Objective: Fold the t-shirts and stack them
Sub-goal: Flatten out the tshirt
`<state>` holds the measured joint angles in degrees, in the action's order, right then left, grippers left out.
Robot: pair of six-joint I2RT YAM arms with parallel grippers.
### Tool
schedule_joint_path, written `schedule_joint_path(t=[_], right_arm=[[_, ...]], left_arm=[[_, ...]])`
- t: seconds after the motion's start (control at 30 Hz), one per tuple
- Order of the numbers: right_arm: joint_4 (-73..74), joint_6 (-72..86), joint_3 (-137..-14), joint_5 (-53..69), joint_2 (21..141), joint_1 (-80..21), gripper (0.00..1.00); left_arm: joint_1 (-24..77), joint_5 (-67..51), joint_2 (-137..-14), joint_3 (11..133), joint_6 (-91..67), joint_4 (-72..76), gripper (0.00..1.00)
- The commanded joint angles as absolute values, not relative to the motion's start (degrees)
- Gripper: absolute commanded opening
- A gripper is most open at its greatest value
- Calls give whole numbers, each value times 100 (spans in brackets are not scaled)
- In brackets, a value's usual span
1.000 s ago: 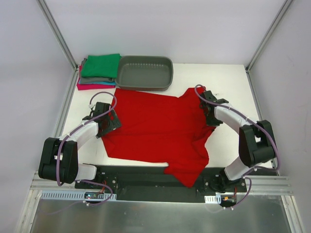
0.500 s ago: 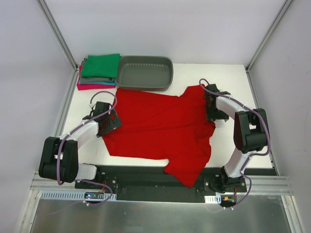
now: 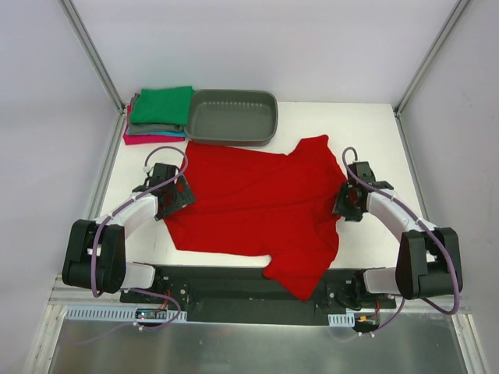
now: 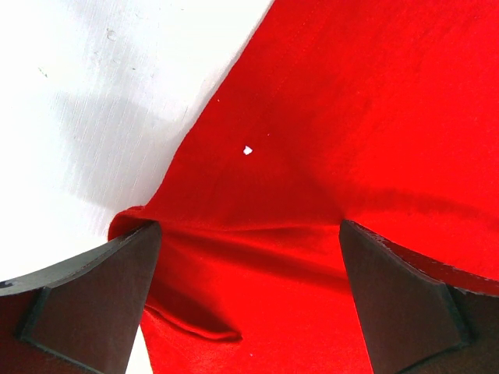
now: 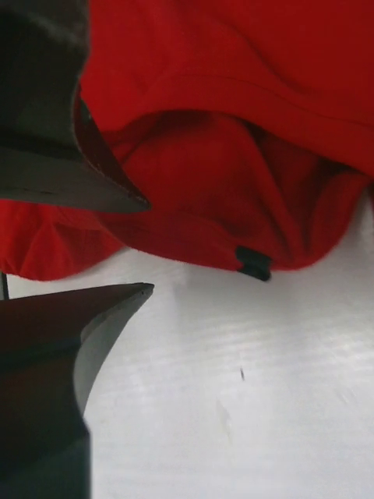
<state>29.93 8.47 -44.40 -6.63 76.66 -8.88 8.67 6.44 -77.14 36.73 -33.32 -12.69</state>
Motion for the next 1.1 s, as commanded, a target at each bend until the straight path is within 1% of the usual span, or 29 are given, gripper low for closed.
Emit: schedule_joint_path(t=[0.0,0.17,0.2,0.27,0.3,0.33,0.5,0.57,0.6,0.7,0.77,0.83,0.93,1.0,1.07], right_arm=[[2461,1283,-4193,431,7769,-835,39],[2102,1222,-4070,877,7875,-835,39],[2031,1222,-4069,957,7858,-844,32],[2109,1204,-4078,801,7770,-852,11],[2353,1187,-4113,487,7700,-844,5],[2573,1152,-4200,92,7656,-844,1],[3997,976,-4850,-2298,7804,-844,1],[4332,984,-5088,-3142,7997,-791,5],[4429,993,-5193,-3407,8120,-748,17],[4894,1238,-5519,-3989,8393,-642,43],[5036,1336,-5581,-4104,8376,-642,50],[4923,1240,-5511,-3834,8158,-650,60],[4195,696,-5064,-2387,7631,-650,71],[3737,502,-4765,-1524,7314,-624,71],[3298,404,-4580,-1074,7234,-572,71]], left_arm=[[879,264,-8016,3366,-3375,-1608,99],[879,272,-8033,3375,-3366,-1608,99],[879,281,-8016,3375,-3375,-1600,99],[879,281,-8024,3375,-3375,-1600,99],[879,273,-8024,3375,-3375,-1600,99],[879,290,-8024,3375,-3375,-1600,99],[879,281,-8024,3375,-3375,-1608,99],[879,273,-8024,3375,-3375,-1600,99],[879,272,-8024,3375,-3375,-1608,99],[879,272,-8033,3375,-3366,-1608,99],[879,272,-8033,3375,-3366,-1608,99],[879,264,-8033,3375,-3366,-1600,99],[879,255,-8025,3375,-3366,-1617,99],[879,246,-8024,3375,-3366,-1608,99],[879,246,-8025,3375,-3366,-1608,99]])
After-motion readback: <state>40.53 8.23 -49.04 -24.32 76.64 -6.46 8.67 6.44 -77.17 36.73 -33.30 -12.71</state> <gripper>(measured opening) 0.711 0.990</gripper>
